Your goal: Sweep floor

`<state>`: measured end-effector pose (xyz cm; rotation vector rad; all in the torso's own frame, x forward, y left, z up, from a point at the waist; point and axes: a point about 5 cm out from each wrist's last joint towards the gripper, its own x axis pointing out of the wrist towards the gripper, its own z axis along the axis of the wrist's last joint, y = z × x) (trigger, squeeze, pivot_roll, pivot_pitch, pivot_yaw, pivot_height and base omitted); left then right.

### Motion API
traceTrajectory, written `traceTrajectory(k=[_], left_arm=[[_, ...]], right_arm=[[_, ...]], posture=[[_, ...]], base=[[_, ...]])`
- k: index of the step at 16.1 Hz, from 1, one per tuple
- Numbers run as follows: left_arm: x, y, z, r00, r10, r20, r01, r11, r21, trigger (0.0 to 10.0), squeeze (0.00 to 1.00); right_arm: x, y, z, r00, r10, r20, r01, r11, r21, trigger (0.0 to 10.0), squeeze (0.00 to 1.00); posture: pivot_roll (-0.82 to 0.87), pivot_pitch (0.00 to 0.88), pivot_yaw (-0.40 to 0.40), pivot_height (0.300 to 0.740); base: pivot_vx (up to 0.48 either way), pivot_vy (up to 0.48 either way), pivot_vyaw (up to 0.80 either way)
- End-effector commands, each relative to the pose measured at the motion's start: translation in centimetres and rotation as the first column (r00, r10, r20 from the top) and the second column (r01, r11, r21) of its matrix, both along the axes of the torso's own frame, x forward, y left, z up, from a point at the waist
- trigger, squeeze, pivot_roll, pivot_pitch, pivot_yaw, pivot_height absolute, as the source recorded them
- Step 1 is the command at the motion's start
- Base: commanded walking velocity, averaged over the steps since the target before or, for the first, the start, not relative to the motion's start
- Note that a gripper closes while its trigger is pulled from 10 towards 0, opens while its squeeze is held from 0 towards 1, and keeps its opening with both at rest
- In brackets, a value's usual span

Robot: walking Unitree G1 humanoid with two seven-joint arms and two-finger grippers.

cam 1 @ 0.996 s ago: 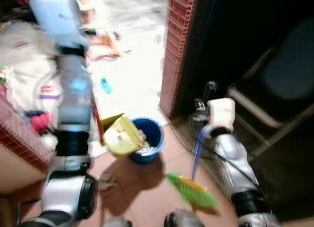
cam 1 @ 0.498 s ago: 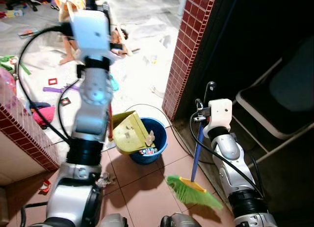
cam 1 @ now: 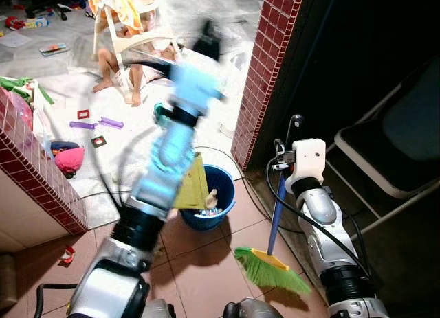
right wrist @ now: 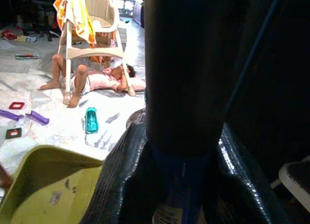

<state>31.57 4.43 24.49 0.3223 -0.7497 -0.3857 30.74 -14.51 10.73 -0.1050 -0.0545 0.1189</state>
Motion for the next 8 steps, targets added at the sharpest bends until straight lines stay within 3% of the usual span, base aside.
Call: traceTrajectory(k=[1,3,4,6,8], left_arm=[[-1.0,-1.6,-0.2,0.993,-0.107,0.049,0.101,0.988,0.113,10.0,0.00],[-1.9,-3.2,-2.6,0.969,-0.245,-0.023,0.243,0.941,0.236,10.0,0.00],[-2.5,-3.8,-4.1,0.946,-0.316,-0.068,0.321,0.892,0.318,10.0,0.00],[-3.3,-4.3,-6.0,0.920,-0.370,-0.130,0.390,0.825,0.409,10.0,0.00],[-3.7,-4.5,-6.9,0.906,-0.394,-0.156,0.419,0.781,0.462,10.0,0.00]], right_arm=[[0.4,-0.2,0.8,1.000,-0.010,0.029,0.010,1.000,-0.001,10.0,0.00],[0.4,-0.3,0.7,0.999,-0.015,0.030,0.015,1.000,-0.001,10.0,0.00],[0.4,-0.3,0.7,0.999,-0.014,0.030,0.015,1.000,-0.002,10.0,0.00],[0.3,-0.2,0.6,1.000,-0.012,0.028,0.012,1.000,-0.003,10.0,0.00],[0.3,-0.2,0.6,1.000,-0.010,0.028,0.010,1.000,-0.004,10.0,0.00]], posture=[[-0.04,0.038,-0.039,0.740],[-0.04,0.045,-0.035,0.740],[-0.04,0.045,-0.035,0.740],[-0.04,0.046,-0.037,0.740],[-0.04,0.047,-0.040,0.740]], base=[[0.000,0.000,0.00],[0.000,0.000,0.00],[0.000,0.000,0.00],[0.000,0.000,0.00],[0.000,0.000,0.00]])
